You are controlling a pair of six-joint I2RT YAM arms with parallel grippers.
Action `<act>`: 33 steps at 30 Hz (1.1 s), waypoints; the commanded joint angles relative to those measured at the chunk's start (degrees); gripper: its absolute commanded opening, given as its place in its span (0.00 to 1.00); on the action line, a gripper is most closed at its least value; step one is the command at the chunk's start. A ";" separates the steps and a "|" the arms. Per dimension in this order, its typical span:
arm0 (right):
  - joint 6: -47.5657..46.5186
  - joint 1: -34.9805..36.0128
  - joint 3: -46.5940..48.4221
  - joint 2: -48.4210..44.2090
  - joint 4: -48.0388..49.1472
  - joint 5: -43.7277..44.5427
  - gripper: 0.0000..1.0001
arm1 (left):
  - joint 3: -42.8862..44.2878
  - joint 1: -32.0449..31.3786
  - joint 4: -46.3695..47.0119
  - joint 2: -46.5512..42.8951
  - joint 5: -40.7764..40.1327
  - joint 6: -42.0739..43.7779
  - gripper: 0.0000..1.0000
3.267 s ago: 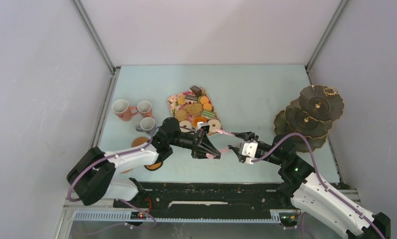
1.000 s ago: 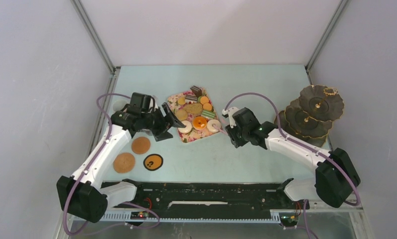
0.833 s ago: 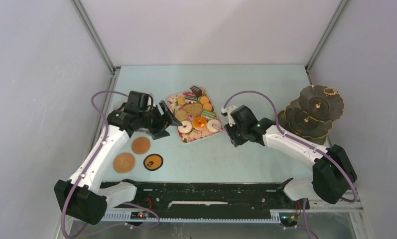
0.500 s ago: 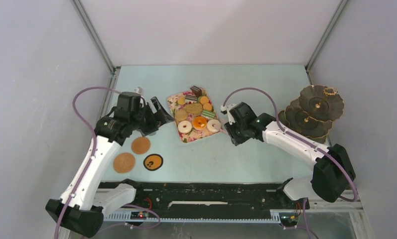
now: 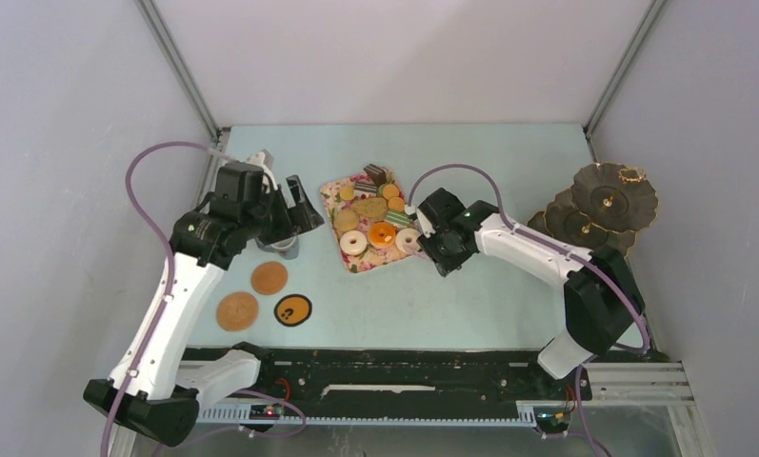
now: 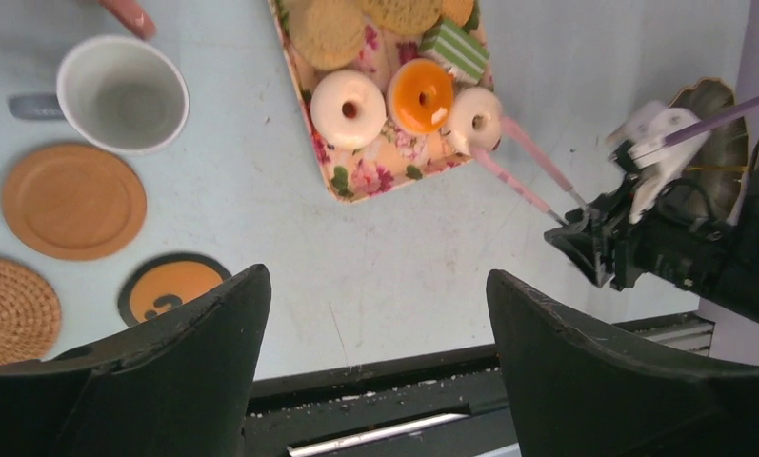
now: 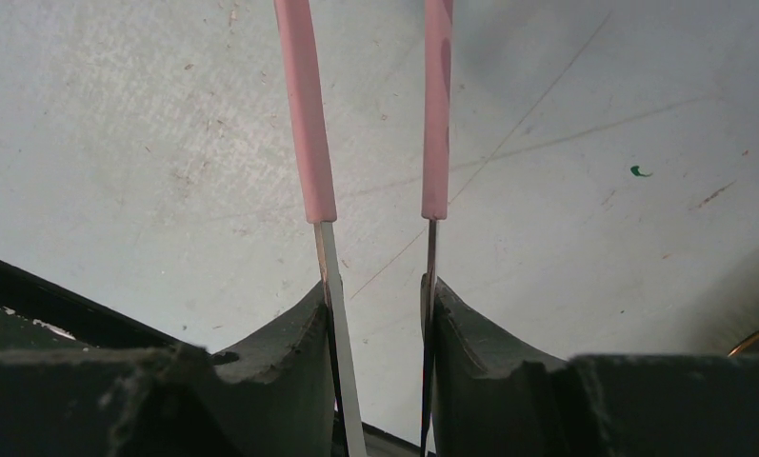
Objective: Serve the afternoon tea
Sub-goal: Pick up the desert from the tray.
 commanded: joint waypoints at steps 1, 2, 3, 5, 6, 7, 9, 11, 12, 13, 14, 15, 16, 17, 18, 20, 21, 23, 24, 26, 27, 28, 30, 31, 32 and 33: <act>-2.16 1.23 3.59 1.04 -2.31 3.67 0.36 | 5.85 -0.12 0.09 2.12 -2.37 6.40 0.90; -1.97 1.30 3.56 1.07 -2.40 4.24 0.37 | 6.12 -0.12 0.51 2.41 -2.37 6.91 0.90; -1.82 1.39 3.51 1.18 -2.42 4.94 0.38 | 6.36 -0.18 0.76 2.70 -2.37 7.27 0.90; -2.18 1.60 3.67 1.38 -2.06 5.97 0.41 | 7.03 -0.29 0.88 3.62 -2.37 7.86 0.90; -2.17 1.85 3.86 1.48 -1.97 6.87 0.44 | 7.50 -0.46 1.01 4.12 -2.51 8.10 0.90; -2.15 2.06 4.32 1.69 -2.03 7.56 0.46 | 7.95 -0.76 1.05 4.59 -2.62 8.35 0.90; -3.45 2.15 5.56 2.15 -2.40 8.03 0.47 | 8.70 -1.15 1.29 5.62 -2.51 8.72 0.90; -3.96 2.16 6.40 2.34 -2.28 8.16 0.48 | 8.93 -1.30 1.50 6.21 -2.25 8.77 0.90; -4.07 2.06 6.48 2.29 -2.10 8.27 0.50 | 8.98 -1.34 1.75 6.47 -2.02 8.82 0.90; -4.27 2.02 6.51 2.47 -1.75 8.07 0.50 | 9.03 -1.34 1.88 6.67 -1.83 8.86 0.90; -4.48 1.84 6.49 2.65 -1.34 7.37 0.50 | 9.11 -1.32 1.98 6.83 -1.69 8.79 0.90; -4.60 1.63 6.49 2.94 -0.84 6.85 0.50 | 9.33 -1.34 2.01 6.93 -1.56 8.78 0.90; -4.61 1.51 6.60 3.17 -0.50 6.39 0.49 | 9.34 -1.32 2.00 6.98 -1.54 8.78 0.90; -4.61 1.42 6.81 3.53 -0.33 6.34 0.49 | 9.35 -1.32 2.06 6.96 -1.42 8.84 0.90; -4.69 1.48 7.06 3.86 -0.02 6.09 0.49 | 9.40 -1.32 1.96 6.88 -1.52 8.88 0.90; -4.78 1.33 7.55 4.86 0.17 5.33 0.48 | 9.38 -1.34 1.81 6.79 -1.61 8.91 0.91; -4.79 1.37 7.85 5.27 0.28 5.23 0.48 | 9.39 -1.32 1.72 6.75 -1.58 8.87 0.91; -4.75 1.41 8.29 5.97 0.40 4.86 0.48 | 9.34 -1.32 1.67 6.57 -1.53 8.95 0.91; -4.76 1.45 8.41 6.20 0.68 4.56 0.48 | 9.34 -1.36 1.58 6.48 -1.57 9.05 0.91; -4.79 1.54 8.52 6.57 0.96 3.57 0.48 | 9.34 -1.36 1.48 6.31 -1.66 9.13 0.91; -4.74 1.50 8.59 6.71 1.04 3.14 0.48 | 9.34 -1.32 1.43 6.22 -1.74 9.15 0.91; -4.64 1.50 8.55 6.80 1.01 2.82 0.47 | 9.34 -1.32 1.31 6.07 -1.76 9.21 0.91; -4.45 1.59 8.60 7.17 1.04 2.96 0.47 | 9.38 -1.36 1.23 6.06 -1.91 9.27 0.91; -4.39 1.59 8.58 7.39 1.13 3.24 0.47 | 9.28 -1.32 1.22 6.00 -1.94 9.22 0.91; -4.35 1.66 8.60 7.67 1.32 3.69 0.47 | 9.30 -1.33 1.25 5.94 -1.88 9.23 0.91; -4.35 1.67 8.66 7.98 1.45 3.92 0.46 | 9.25 -1.38 1.33 6.02 -1.78 9.22 0.91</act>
